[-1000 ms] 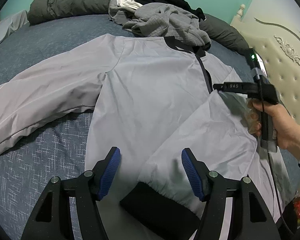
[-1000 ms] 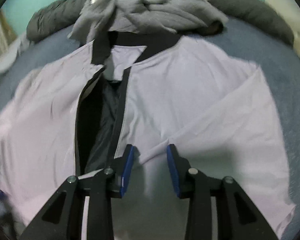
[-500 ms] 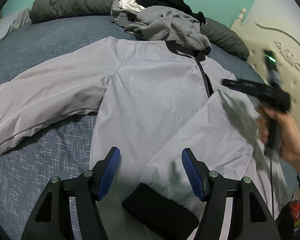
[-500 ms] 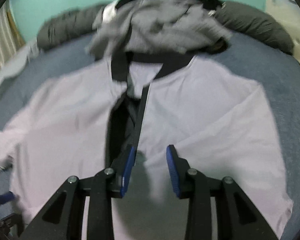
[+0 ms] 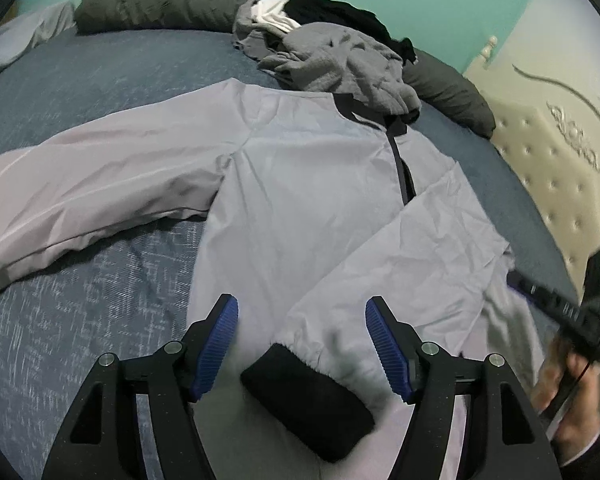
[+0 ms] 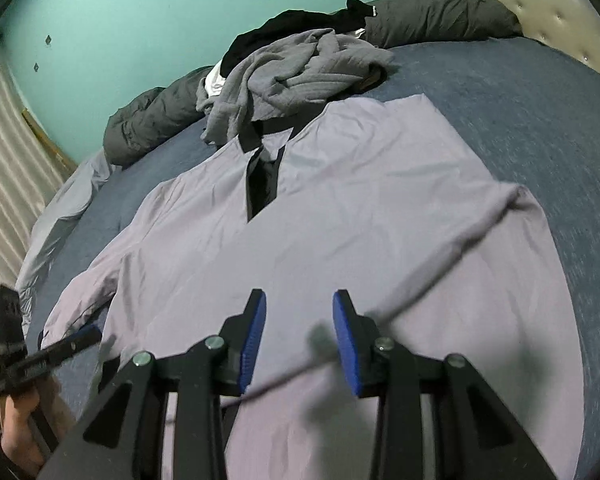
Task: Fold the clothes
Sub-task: 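Move the right tool along the jacket front toward the zipper collar, then grasp the black cuff of the other sleeve with the left tool and lift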
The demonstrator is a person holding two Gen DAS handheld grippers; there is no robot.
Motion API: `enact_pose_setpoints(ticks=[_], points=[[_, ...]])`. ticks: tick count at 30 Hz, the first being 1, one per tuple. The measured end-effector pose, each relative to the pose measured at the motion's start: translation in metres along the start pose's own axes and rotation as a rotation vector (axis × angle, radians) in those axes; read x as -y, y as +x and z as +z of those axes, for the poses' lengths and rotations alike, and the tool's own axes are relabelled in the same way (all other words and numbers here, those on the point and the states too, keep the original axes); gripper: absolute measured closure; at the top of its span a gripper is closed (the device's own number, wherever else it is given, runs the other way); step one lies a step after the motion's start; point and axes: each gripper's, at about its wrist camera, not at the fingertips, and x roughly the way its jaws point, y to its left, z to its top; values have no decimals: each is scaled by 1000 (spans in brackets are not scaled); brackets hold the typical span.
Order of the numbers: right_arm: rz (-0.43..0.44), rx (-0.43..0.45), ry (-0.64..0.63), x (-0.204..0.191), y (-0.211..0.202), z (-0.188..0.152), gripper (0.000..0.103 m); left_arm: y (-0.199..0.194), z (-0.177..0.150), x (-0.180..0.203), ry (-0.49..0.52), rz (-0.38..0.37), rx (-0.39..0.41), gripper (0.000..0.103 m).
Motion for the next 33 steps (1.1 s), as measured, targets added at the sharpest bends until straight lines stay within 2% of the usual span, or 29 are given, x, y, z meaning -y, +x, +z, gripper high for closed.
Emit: enact_pose_setpoints(ticks=[2, 6, 14, 19, 25, 28, 33], points=[[17, 4, -2, -3, -5, -7, 63, -11, 3, -9, -35, 2, 6, 29], [64, 9, 2, -10, -6, -15, 61, -36, 14, -38, -106, 46, 18, 27], [106, 2, -10, -18, -2, -20, 61, -98, 23, -138, -275, 213, 45, 26], [121, 13, -8, -19, -4, -18, 61, -125, 8, -209, -407, 323, 72, 23], [115, 8, -9, -21, -1, -18, 60, -145, -21, -279, -587, 394, 114, 23], [116, 1, -13, -23, 2, -18, 60, -149, -37, -299, -669, 403, 122, 23], [120, -4, -39, -30, 4, -19, 60, -144, -56, -311, -710, 386, 132, 23]])
